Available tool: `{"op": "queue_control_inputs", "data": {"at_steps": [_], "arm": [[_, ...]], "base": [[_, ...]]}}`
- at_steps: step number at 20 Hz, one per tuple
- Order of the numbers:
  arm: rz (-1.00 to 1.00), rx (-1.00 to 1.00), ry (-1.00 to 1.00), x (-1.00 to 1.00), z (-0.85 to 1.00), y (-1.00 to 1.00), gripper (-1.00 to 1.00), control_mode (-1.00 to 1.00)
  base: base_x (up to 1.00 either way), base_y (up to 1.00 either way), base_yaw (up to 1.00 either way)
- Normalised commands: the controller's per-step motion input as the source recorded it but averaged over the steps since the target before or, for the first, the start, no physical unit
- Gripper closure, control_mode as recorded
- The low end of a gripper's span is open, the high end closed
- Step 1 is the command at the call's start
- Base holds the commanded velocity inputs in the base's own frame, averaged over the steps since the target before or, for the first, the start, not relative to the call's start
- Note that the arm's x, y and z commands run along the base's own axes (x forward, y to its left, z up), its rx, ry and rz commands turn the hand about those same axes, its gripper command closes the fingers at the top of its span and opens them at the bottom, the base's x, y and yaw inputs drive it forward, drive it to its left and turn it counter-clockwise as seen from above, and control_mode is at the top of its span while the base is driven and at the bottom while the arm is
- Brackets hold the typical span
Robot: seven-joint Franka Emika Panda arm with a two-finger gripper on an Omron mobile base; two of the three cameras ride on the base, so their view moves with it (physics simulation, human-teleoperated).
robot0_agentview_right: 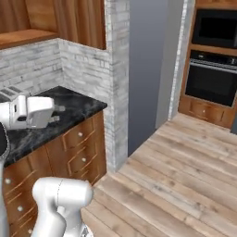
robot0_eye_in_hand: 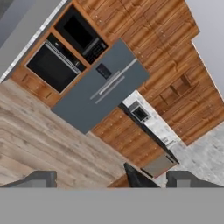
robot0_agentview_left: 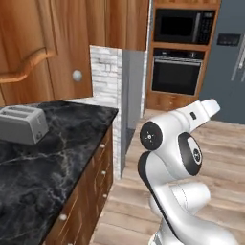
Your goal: Close all open cabinet doors.
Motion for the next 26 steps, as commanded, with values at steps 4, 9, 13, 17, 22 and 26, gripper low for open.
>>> {"op": "queue_control_inputs", "data": {"at_steps": [4,9,13,17,22,26], "arm": [[0.00,0.00,0.00,0.00,0.00,0.00,-1.00,1.00],[0.00,0.00,0.00,0.00,0.00,0.00,-1.00,1.00],[0.00,0.00,0.00,0.00,0.00,0.00,-1.00,1.00],[0.00,0.00,0.00,0.00,0.00,0.00,-1.00,1.00],[0.00,0.00,0.00,0.00,0.00,0.00,-1.00,1.00],[0.00,0.00,0.00,0.00,0.00,0.00,-1.00,1.00]], "base": [[0.44,-0.58,0.49],[0.35,-0.58,0.51],[0.33,-0.57,0.51],[0.41,-0.48,0.52],[0.27,-0.35,0.54],[0.27,-0.24,0.51]]}}
